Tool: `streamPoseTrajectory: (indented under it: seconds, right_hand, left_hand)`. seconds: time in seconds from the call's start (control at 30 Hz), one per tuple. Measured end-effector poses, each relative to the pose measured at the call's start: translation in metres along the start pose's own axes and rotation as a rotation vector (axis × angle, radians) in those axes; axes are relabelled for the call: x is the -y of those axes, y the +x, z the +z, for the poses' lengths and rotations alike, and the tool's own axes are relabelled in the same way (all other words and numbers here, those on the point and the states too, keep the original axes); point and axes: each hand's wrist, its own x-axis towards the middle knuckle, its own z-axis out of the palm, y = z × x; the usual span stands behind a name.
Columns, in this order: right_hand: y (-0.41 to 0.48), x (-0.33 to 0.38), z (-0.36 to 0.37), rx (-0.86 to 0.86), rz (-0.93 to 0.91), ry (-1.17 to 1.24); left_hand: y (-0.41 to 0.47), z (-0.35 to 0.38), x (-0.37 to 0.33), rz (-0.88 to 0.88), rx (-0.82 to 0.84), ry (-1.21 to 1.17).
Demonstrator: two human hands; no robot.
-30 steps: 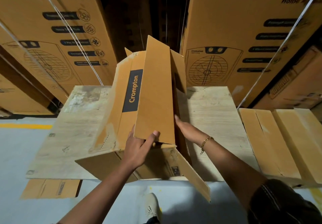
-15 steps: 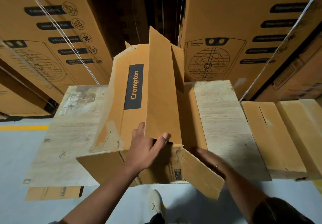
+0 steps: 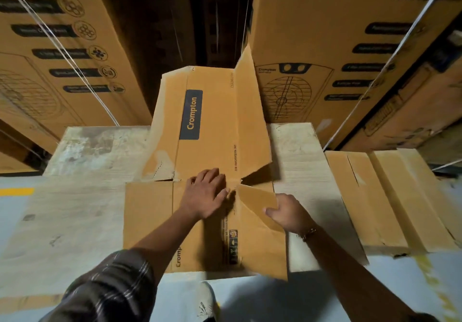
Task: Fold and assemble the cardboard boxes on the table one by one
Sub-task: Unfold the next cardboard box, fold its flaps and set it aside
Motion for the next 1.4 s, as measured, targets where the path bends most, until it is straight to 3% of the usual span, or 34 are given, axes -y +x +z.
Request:
streamPoseTrajectory:
  seconds: [0.13,0.3,0.4,0.47,0.7,0.8,0.87,0.93,1.13,1.23,1.4]
  right_hand:
    - [0.029,-0.006,0.018,-0.123,0.039,0.024]
    - [0.060,-0.015,0.036,-0.253,0.177,0.119]
    - [0.065,-0.018,0.046,-0.193,0.296,0.156]
    - [0.066,-0.028,0.060,-0.158,0.385,0.230]
    - [0.071,-0.045,0.096,-0.311,0.651,0.294]
    - [0.072,-0.048,0.101,-0.328,0.687,0.505]
    - [0.071,-0.048,0.099,-0.352,0.678,0.628]
    - [0.070,-0.050,0.096,-0.337,0.650,0.607]
    - [0.055,-0.053,0.091,-0.217,0.549,0.424]
    - [0.043,-0.034,0.096,-0.348,0.458,0.300]
    - [0.021,0.001,0.088,-0.542,0.270,0.135]
  left_hand:
    - [-0.004,0.019,0.036,-0.025,0.133,0.142]
    - [-0.025,0.038,0.099,-0.183,0.260,0.151]
    - [-0.039,0.044,0.129,-0.341,0.214,0.024]
    - [-0.045,0.050,0.151,-0.549,0.169,-0.136]
    - [-0.032,0.064,0.176,-1.077,-0.024,-0.473]
    - [-0.018,0.068,0.192,-1.197,-0.065,-0.620]
    - [-0.016,0.073,0.203,-1.197,-0.091,-0.853]
    - [-0.020,0.073,0.207,-1.169,-0.088,-0.934]
    - [-0.058,0.065,0.193,-0.941,-0.091,-0.537]
    - [-0.076,0.062,0.173,-0.793,-0.239,-0.524]
    - [-0.101,0.038,0.148,-0.769,-0.407,-0.463]
